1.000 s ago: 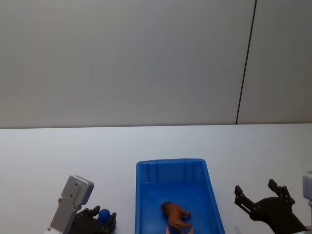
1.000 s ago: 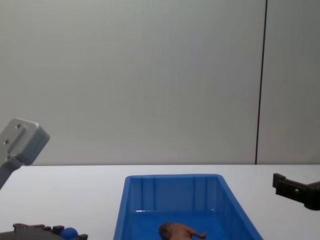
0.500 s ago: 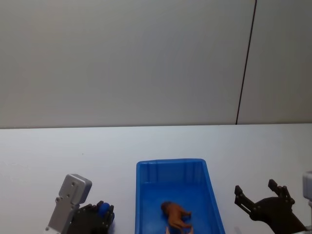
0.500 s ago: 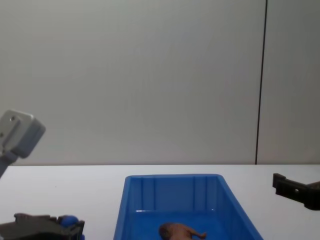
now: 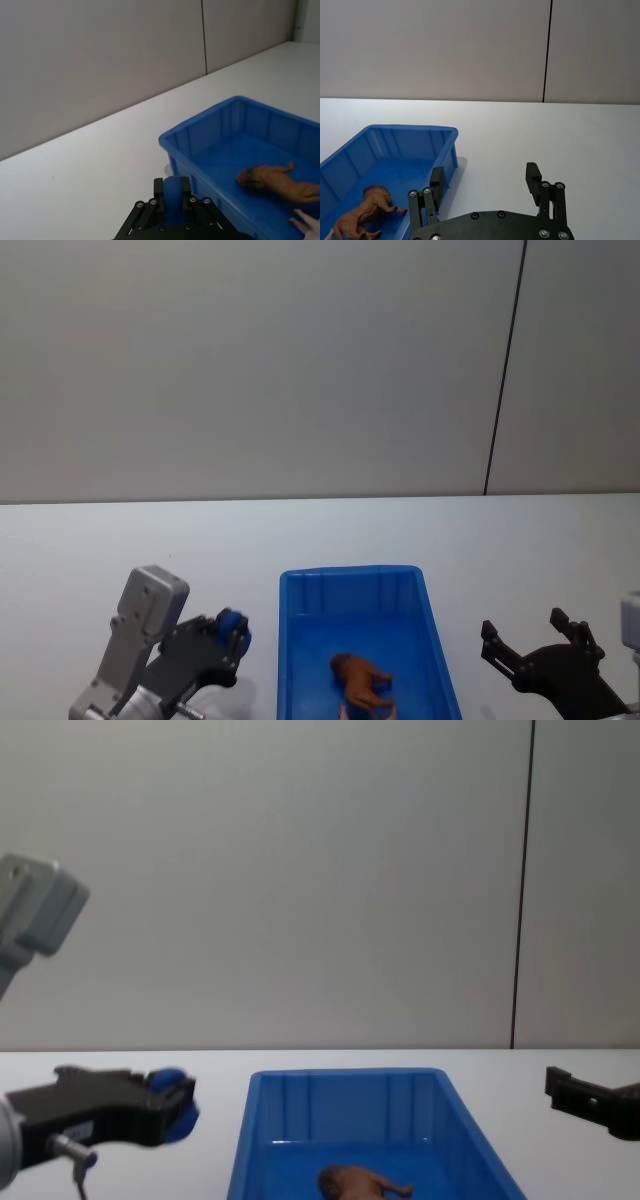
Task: Pick up the two dolls from the table and place them into the box.
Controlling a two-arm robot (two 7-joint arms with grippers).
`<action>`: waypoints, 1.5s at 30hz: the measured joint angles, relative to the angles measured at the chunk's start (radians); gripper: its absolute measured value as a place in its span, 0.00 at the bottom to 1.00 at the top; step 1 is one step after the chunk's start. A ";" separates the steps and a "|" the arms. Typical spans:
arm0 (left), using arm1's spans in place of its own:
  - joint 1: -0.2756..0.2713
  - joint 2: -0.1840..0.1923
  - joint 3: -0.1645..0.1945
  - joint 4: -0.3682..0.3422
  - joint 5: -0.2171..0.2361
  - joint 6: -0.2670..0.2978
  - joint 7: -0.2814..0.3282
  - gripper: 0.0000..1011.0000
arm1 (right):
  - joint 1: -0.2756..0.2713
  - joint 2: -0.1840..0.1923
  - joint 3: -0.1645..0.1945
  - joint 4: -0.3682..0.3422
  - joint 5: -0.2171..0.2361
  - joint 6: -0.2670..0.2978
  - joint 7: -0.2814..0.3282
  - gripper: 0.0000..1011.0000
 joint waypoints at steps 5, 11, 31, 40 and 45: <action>-0.021 -0.010 -0.002 -0.011 0.008 -0.025 -0.052 0.15 | 0.000 0.000 0.000 0.000 0.000 0.000 0.000 0.99; -0.047 -0.027 0.001 -0.012 0.014 -0.042 -0.113 0.13 | 0.000 0.000 0.000 0.000 0.000 0.000 0.000 0.99; -0.169 -0.140 0.051 0.062 0.039 -0.078 -0.350 0.59 | 0.000 0.000 0.000 0.000 0.000 0.000 0.000 0.99; -0.195 -0.165 0.062 0.082 0.045 -0.082 -0.391 0.85 | 0.000 0.000 0.000 0.000 0.000 0.000 0.000 0.99; -0.202 -0.172 0.065 0.087 0.047 -0.084 -0.403 0.99 | 0.000 0.000 0.000 0.000 0.000 0.000 0.000 0.99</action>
